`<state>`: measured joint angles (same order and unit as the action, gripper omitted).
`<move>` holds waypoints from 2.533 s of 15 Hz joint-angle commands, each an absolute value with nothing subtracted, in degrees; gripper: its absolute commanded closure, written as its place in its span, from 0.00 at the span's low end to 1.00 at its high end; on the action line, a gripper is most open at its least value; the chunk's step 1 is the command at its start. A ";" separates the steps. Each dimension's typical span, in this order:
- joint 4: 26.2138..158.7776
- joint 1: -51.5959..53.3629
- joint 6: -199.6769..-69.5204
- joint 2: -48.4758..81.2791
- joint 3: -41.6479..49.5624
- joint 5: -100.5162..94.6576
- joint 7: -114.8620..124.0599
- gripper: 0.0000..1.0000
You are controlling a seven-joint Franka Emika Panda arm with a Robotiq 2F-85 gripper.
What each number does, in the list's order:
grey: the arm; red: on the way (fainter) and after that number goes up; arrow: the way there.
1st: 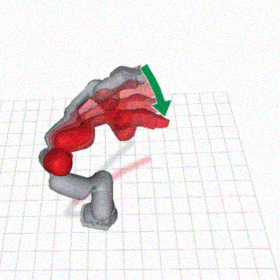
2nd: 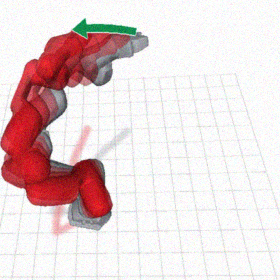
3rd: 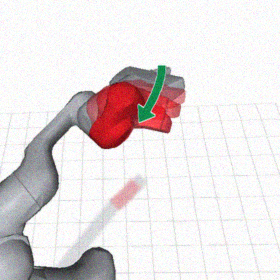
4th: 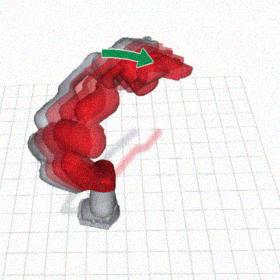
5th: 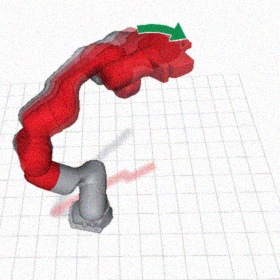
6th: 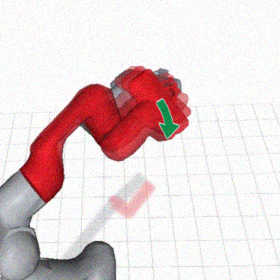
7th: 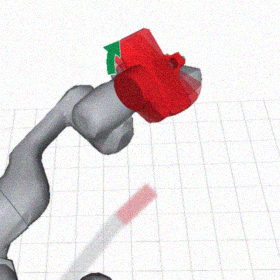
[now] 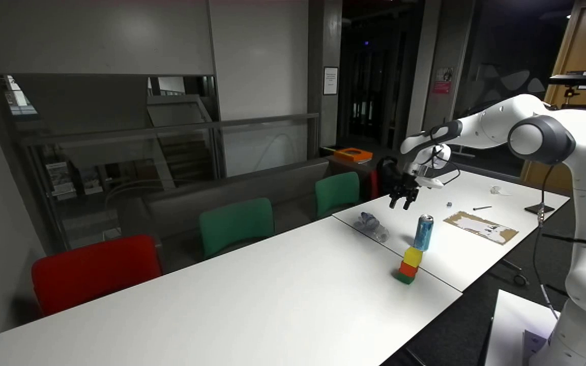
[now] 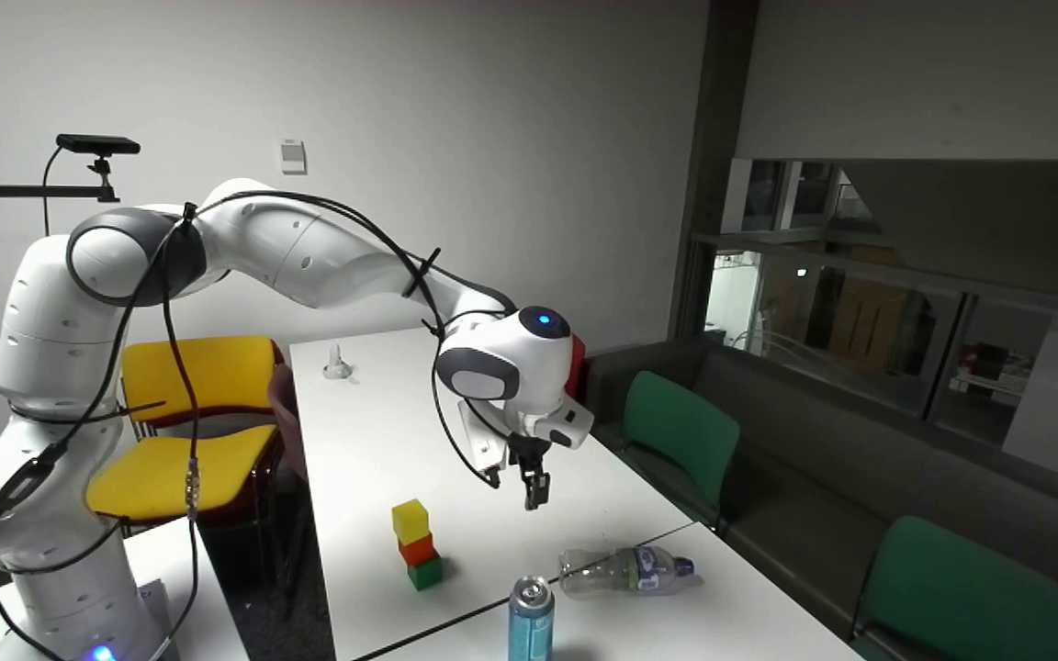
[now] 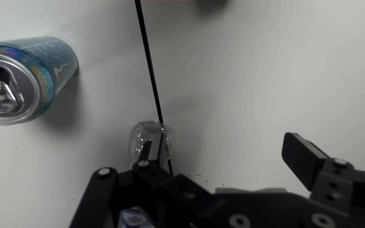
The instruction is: Push the blue can to the right
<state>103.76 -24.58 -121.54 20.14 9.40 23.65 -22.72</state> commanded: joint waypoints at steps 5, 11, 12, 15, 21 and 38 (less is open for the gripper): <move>102.34 -24.46 -121.46 21.31 9.63 24.13 -21.36 0.00; 97.72 -24.81 -119.62 27.09 8.65 24.17 -21.03 0.00; 96.68 -24.88 -119.38 28.40 8.35 24.08 -20.89 0.00; 93.33 -25.33 -118.27 32.05 7.45 23.73 -20.33 0.00; 87.23 -26.68 -114.50 39.06 6.49 23.74 -18.94 0.00; 88.32 -31.14 -115.64 42.44 6.89 30.20 -8.38 0.00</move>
